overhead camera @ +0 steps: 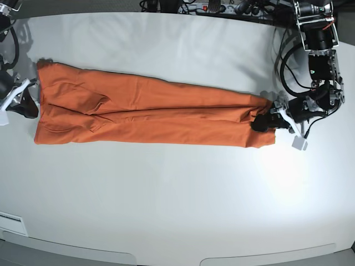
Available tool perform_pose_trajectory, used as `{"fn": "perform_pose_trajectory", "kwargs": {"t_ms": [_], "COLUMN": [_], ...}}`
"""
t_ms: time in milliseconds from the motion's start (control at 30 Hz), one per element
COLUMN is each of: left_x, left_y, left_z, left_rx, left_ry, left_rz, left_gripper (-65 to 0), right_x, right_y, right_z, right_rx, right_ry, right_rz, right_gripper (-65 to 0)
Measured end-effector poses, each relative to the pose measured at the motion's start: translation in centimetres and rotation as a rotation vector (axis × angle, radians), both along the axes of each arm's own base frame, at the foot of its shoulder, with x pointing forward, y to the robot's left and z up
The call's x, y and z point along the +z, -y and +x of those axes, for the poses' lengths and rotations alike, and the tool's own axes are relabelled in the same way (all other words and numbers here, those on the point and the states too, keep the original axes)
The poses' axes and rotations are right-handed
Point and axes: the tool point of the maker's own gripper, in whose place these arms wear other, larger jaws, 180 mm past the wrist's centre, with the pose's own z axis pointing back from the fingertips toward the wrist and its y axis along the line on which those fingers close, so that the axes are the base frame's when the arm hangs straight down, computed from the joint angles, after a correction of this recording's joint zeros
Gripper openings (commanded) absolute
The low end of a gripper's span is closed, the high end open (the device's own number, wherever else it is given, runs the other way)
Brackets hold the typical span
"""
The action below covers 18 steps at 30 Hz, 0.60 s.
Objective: Fold the T-shirt properly
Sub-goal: 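Grasp the strip's hem end with the left gripper and collar end with the right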
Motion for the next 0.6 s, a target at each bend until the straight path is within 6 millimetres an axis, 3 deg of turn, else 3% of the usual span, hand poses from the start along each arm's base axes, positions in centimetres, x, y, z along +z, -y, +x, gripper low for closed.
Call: {"fn": "perform_pose_trajectory", "kwargs": {"t_ms": [233, 433, 600], "left_x": [0.0, 0.1, 0.5], "left_y": [0.0, 0.0, 0.4], "left_z": [0.0, 0.0, -0.1], "left_rx": [0.000, 0.000, -0.017], "left_ry": [0.000, 0.001, 0.009], "left_rz": [-0.001, -0.008, -0.033], "left_gripper": [-65.0, -65.0, -65.0], "right_x": [-4.9, -6.3, -7.1], "right_y": [-3.9, -3.6, -4.9], "right_z": [-0.2, 0.5, 0.6], "right_rx": [0.134, 0.129, 0.156], "right_ry": [-0.080, -0.062, -0.053], "right_rz": [-0.163, -0.333, -0.360], "right_gripper": [-65.0, -65.0, -65.0]}}
